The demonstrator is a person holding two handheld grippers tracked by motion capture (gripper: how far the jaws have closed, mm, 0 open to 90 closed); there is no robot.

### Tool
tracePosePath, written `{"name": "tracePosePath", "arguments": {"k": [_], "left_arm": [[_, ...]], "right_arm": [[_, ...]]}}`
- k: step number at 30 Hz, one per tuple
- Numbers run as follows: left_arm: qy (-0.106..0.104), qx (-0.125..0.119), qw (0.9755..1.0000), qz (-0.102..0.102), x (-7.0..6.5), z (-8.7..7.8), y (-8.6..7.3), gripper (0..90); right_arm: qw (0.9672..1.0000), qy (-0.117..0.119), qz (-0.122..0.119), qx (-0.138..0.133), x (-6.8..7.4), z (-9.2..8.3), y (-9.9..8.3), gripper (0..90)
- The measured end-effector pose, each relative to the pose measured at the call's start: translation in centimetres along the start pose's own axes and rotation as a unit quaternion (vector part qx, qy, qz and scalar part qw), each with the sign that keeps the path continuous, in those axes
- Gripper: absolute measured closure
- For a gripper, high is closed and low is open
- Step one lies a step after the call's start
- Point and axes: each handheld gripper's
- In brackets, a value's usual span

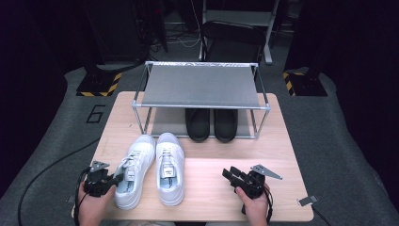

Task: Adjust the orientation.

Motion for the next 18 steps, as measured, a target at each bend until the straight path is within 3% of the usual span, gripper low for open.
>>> {"name": "tracePosePath", "arguments": {"k": [3,10,18], "left_arm": [[0.0,-0.013,0.9999,-0.003,-0.03,0.11,-0.09,79.1],[0.002,-0.004,0.9999,0.009,-0.09,0.03,0.11,80.4],[0.0,-0.007,0.9999,0.008,0.03,-0.03,0.0,81.0]], "right_arm": [[1.0,0.001,0.0,-0.002,-0.14,-0.07,0.02,52.3],[0.9999,0.001,0.011,-0.004,-0.29,-0.25,0.08,52.3],[1.0,0.001,0.002,-0.009,-0.5,-0.18,0.08,52.3]]}}
Point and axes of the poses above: each handheld gripper's, and its own axes: z roughly forward along the jaws, y roughly out of its top, x roughly to its left
